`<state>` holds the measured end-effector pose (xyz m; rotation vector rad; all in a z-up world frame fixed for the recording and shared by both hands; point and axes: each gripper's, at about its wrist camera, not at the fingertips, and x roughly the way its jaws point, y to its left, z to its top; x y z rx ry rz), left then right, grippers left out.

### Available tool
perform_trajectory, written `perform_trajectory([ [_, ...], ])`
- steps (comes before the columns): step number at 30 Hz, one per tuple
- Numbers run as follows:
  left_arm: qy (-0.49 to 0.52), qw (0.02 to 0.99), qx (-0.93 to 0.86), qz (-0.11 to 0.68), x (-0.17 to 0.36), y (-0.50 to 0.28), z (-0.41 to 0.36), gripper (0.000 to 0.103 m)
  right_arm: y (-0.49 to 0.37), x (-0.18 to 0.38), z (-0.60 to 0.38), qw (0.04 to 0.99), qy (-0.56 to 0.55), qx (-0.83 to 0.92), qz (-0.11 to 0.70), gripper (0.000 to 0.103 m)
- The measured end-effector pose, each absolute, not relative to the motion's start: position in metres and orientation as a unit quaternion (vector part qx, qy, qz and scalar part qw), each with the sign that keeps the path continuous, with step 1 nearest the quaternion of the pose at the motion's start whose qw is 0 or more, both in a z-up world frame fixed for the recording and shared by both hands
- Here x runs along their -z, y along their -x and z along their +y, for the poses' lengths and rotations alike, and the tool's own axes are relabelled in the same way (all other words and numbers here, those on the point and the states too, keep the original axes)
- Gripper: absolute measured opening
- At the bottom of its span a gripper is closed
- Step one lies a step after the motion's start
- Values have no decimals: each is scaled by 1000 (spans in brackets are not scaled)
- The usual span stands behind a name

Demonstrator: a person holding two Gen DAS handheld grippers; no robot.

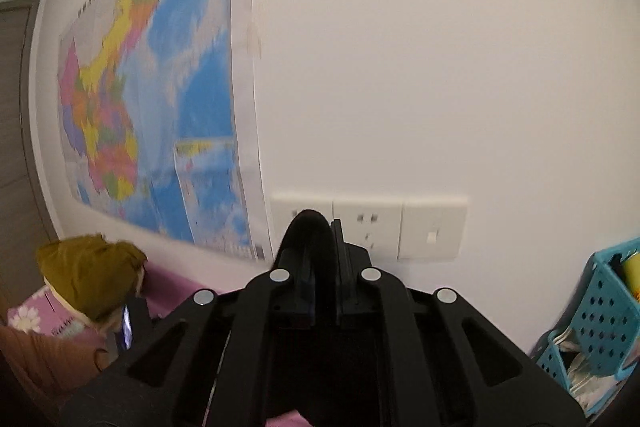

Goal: Fold large clothes
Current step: 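Lift the black jacket high with both tools and shake it out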

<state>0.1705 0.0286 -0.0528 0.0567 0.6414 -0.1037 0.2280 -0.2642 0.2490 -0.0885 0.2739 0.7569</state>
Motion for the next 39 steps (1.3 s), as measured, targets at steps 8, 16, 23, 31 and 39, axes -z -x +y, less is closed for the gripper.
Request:
perform_trajectory([
  [8,-97,959,107,242,36,-186,-17,96,-207,-290,-287,927,21,-362,94,6],
  [16,-73,955,141,252,20,-211,-38,11,-190,-299,-313,942,19,-321,95,6],
  [23,14,980,135,145,-113,-168,-15,9,-125,-373,-363,956,10,-292,2,6],
  [31,11,997,75,-14,-248,-71,-10,9,-18,-444,-407,955,0,-284,-89,6],
  [39,-31,997,-17,-66,-282,86,6,10,55,-421,-413,926,-14,-370,-75,6],
])
